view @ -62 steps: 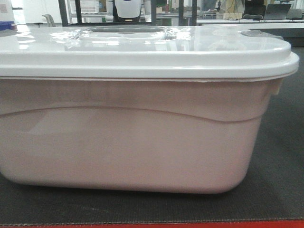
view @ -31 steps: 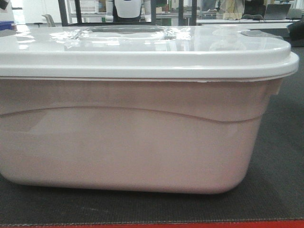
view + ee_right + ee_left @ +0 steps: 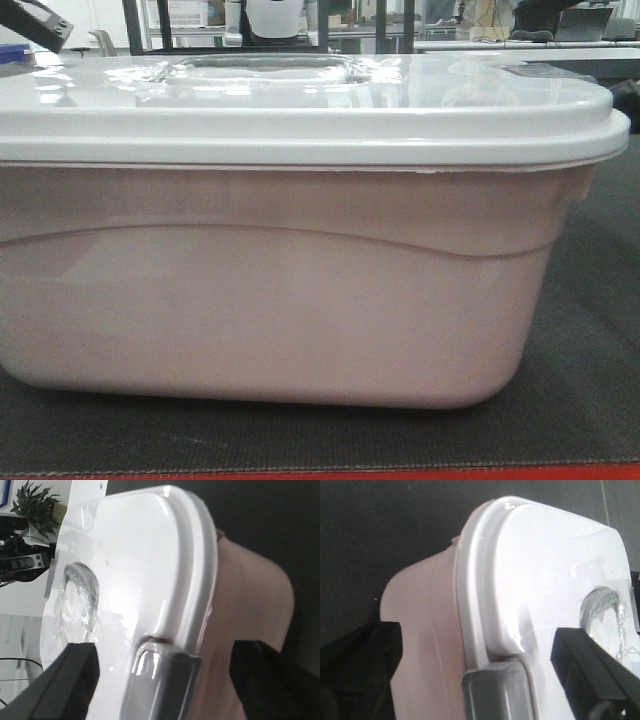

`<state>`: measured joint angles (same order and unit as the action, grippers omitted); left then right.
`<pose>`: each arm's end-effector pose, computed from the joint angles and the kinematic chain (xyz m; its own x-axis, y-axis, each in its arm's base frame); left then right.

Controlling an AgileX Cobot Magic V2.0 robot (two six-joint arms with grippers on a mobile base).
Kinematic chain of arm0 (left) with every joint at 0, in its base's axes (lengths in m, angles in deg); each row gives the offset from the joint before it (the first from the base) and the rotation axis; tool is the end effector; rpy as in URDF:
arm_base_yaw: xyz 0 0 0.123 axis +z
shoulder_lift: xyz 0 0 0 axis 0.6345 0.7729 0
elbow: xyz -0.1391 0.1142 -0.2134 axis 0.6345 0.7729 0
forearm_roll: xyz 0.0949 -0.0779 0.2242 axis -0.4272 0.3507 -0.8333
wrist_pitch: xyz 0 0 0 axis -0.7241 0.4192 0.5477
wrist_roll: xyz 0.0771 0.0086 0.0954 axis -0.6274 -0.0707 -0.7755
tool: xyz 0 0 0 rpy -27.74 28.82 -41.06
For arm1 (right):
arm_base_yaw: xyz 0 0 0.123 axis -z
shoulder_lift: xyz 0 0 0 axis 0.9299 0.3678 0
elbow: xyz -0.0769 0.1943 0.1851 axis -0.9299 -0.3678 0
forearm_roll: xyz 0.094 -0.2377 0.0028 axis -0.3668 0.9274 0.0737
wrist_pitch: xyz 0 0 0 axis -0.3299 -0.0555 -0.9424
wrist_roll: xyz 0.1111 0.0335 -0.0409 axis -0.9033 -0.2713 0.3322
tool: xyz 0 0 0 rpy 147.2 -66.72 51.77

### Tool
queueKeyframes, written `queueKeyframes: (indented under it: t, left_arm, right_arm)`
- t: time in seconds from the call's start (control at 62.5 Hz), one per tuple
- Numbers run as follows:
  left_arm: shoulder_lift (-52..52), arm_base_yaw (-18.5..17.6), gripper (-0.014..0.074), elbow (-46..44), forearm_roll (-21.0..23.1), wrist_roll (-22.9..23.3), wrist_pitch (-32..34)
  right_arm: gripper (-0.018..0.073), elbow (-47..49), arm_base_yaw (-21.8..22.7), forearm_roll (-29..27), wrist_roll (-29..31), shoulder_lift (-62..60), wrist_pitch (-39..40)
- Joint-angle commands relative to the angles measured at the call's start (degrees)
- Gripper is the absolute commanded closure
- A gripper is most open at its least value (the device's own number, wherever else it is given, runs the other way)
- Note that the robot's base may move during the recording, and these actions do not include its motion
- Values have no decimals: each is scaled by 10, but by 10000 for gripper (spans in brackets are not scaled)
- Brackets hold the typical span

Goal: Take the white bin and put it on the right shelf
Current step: 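Close both grippers on the white lid rim at the bin's ends, then lift the pink bin up off the table with both grippers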

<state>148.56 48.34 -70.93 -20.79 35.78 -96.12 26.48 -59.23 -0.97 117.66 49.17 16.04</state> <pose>0.3208 -0.0515 0.2599 -0.8975 -0.0367 -0.4395 0.3238 0.6217 -0.7132 0.2792 0.0646 0.2536 -0.9162 0.1959 -0.3495 -0.2090 0.5107 0.8340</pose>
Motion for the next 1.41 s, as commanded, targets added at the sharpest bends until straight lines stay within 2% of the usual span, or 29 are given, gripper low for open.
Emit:
queueKeyframes:
  t: [0.0,0.368,0.448,0.544,0.752,0.896,1.056,1.184,1.392]
  left_arm:
    - [-20,-8,93,-17,44,-4,-65]
    - [-20,-35,104,-17,56,-2,-65]
    - [-20,-43,125,-17,66,-2,-65]
    - [-20,-51,166,-17,83,-2,-65]
    - [-21,-60,323,-17,126,-2,-65]
    - [-29,-61,458,-17,165,-1,-65]
    - [-52,-61,623,-22,225,-1,-65]
    - [-71,-61,719,-44,231,-1,-65]
    - [-95,-61,722,-91,263,5,-65]
  right_arm:
    - [-74,5,-11,-63,20,-16,-38]
    - [-71,5,-53,-115,35,-16,-49]
    - [-41,5,-54,-129,38,-16,-63]
    - [48,5,-54,-139,40,-16,-73]
    - [299,7,-54,-151,40,-17,-82]
    - [400,7,-54,-175,40,-18,-84]
    - [436,7,-54,-224,40,-23,-84]
    - [439,7,-54,-268,40,-34,-84]
    - [439,9,-54,-358,40,-61,-84]
